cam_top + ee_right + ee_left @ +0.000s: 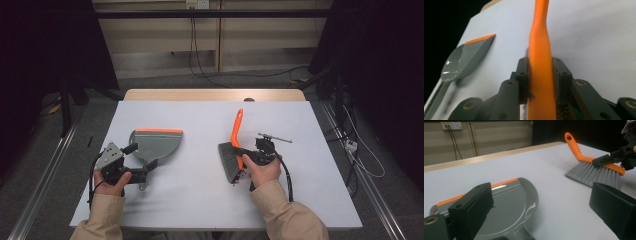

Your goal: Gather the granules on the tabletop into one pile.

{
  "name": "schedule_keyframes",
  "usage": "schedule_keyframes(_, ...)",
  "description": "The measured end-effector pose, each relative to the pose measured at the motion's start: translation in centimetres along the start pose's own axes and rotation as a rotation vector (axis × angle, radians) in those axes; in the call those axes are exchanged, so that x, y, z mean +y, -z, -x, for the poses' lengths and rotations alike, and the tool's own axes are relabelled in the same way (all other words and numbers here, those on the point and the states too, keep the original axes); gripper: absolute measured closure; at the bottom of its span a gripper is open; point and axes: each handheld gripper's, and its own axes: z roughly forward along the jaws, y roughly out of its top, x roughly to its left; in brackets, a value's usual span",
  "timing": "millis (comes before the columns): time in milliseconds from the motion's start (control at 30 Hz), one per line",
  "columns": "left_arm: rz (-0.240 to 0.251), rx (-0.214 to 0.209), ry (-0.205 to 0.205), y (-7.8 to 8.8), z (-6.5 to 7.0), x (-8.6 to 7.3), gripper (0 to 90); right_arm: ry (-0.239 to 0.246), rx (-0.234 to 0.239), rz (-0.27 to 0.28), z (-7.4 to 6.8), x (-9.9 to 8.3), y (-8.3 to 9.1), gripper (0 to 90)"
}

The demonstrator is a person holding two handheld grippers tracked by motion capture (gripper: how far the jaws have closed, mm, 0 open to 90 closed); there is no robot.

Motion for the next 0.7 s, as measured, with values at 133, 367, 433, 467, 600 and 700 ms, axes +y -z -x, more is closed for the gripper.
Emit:
schedule_keyframes(133, 0.002, -0.002, 0.002, -0.1, -0.1, 0.0, 4.8, -0.017, 0.042, 0.009, -0.3, 0.2, 0.0, 71.2)
schedule_keyframes(367, 0.0, 0.0, 0.003, 0.0, -0.2, 0.0, 4.8, 0.08, 0.111, 0.085, -2.3, 2.4, 1.2, 71.3)
schedule_keyframes(433, 0.002, -0.001, 0.004, 0.0, -0.2, 0.0, 4.8, 0.128, 0.122, 0.114, -2.4, 3.3, 1.6, 71.2)
schedule_keyframes(467, 0.003, -0.002, 0.005, 0.0, -0.2, 0.0, 4.8, 0.167, 0.11, 0.122, -2.4, 3.7, 1.8, 71.2)
schedule_keyframes(600, 0.002, -0.002, 0.005, 0.0, -0.2, 0.0, 4.8, 0.309, 0.095, 0.135, -1.7, 5.2, 1.8, 71.3)
schedule_keyframes(700, 0.002, 0.001, 0.005, -0.1, -0.3, 0.0, 4.8, 0.416, 0.085, 0.122, -1.0, 5.7, 1.5, 71.2)
